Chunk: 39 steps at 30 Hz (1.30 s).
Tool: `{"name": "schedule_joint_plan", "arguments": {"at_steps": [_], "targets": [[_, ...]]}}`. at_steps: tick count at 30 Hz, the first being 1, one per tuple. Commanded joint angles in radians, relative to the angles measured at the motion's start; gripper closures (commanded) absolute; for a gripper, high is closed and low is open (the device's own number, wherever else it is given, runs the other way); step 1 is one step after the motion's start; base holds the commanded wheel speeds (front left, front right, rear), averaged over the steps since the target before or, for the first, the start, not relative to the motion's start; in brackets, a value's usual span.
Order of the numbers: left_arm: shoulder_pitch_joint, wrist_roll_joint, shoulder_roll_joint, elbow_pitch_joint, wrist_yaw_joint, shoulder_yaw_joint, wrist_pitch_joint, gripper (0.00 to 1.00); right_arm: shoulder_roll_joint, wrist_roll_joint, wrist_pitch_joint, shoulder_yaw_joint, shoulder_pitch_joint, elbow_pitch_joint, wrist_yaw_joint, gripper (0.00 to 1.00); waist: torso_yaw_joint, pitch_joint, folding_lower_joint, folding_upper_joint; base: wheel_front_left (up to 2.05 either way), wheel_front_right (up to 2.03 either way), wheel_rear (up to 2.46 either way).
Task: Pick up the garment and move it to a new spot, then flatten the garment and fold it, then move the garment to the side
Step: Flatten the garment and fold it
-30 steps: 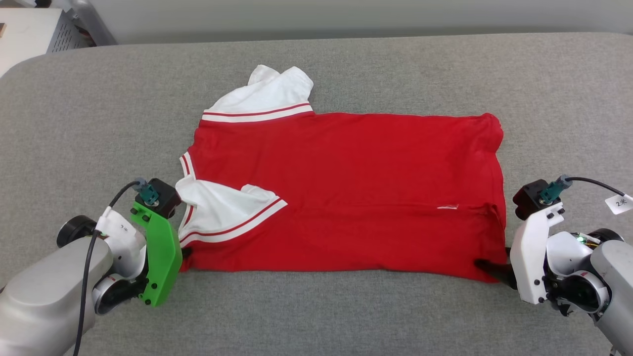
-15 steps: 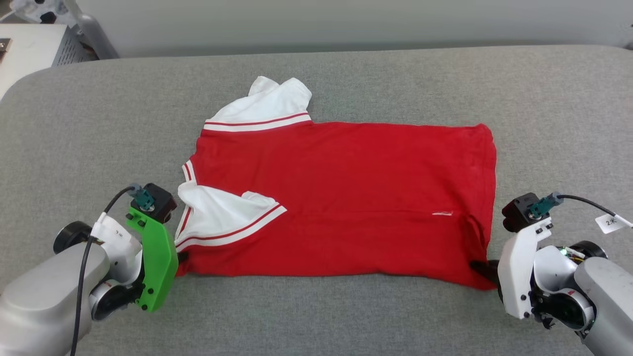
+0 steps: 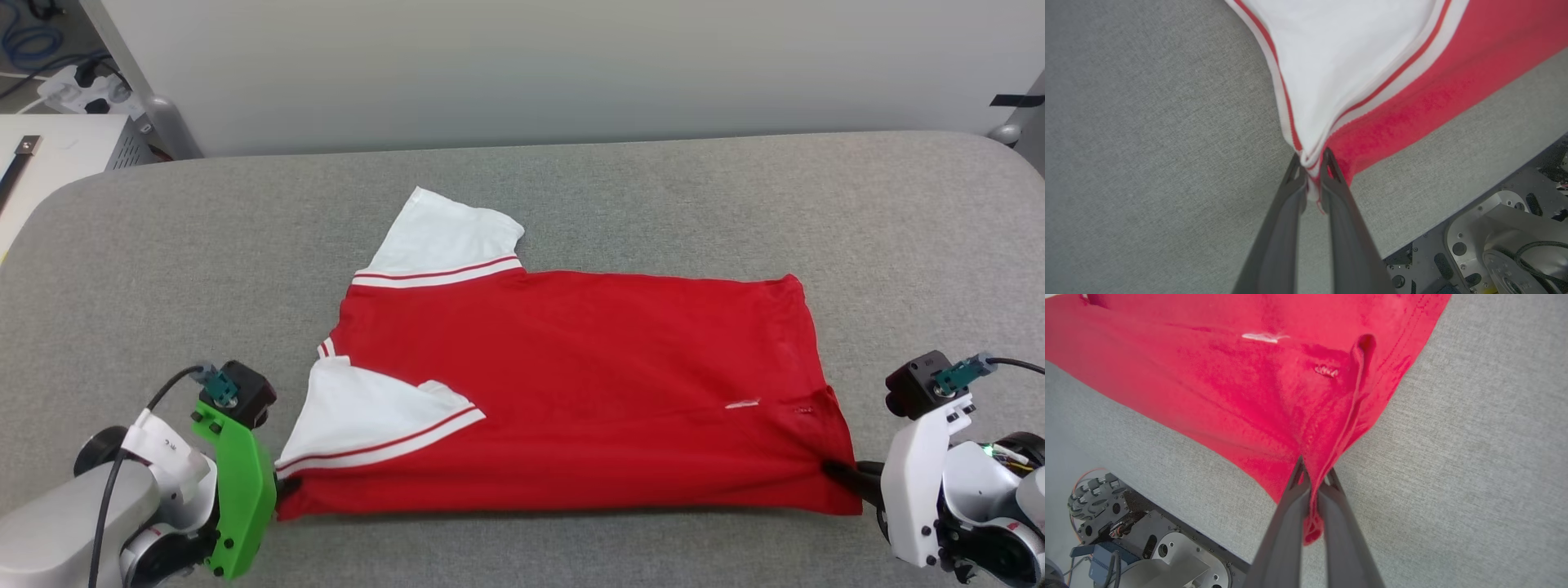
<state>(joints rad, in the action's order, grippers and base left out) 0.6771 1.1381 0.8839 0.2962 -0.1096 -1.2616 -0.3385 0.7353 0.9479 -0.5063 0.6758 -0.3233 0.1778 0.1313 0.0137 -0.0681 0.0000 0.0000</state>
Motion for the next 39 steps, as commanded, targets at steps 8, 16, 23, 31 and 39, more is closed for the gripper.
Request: {"name": "schedule_joint_plan", "arguments": {"at_steps": [8, 16, 23, 31, 39], "targets": [[-0.078, 0.024, -0.002, -0.026, 0.029, -0.005, 0.008, 1.0, -0.002, -0.002, -0.043, -0.061, 0.07, 0.0, -0.001, 1.0, 0.003, -0.016, 0.0, 0.0, 0.0, 0.0, 0.0], [-0.095, 0.029, -0.048, 0.061, 0.027, -0.002, 0.032, 1.0, -0.053, -0.06, -0.044, -0.051, 0.077, 0.062, -0.001, 1.0, 0.007, -0.042, 0.0, 0.0, 0.0, 0.0, 0.0], [-0.1, 0.01, -0.054, 0.107, 0.02, 0.007, 0.099, 0.0, -0.087, -0.081, 0.079, -0.099, 0.109, 0.081, -0.001, 0.0, 0.017, -0.007, 0.0, 0.0, 0.0, 0.0, 0.0], [-0.039, -0.016, 0.017, 0.068, 0.043, 0.078, 0.204, 0.0, -0.16, -0.256, 0.363, -0.297, 0.151, 0.019, -0.001, 0.0, -0.001, 0.014, 0.0, 0.0, 0.0, 0.0, 0.0], [0.092, -0.072, -0.002, 0.069, 0.061, 0.127, 0.239, 0.0, -0.335, -0.442, 0.529, -0.488, 0.185, -0.089, -0.001, 0.0, -0.039, -0.031, 0.0, 0.0, 0.0, 0.0, 0.0]]}}
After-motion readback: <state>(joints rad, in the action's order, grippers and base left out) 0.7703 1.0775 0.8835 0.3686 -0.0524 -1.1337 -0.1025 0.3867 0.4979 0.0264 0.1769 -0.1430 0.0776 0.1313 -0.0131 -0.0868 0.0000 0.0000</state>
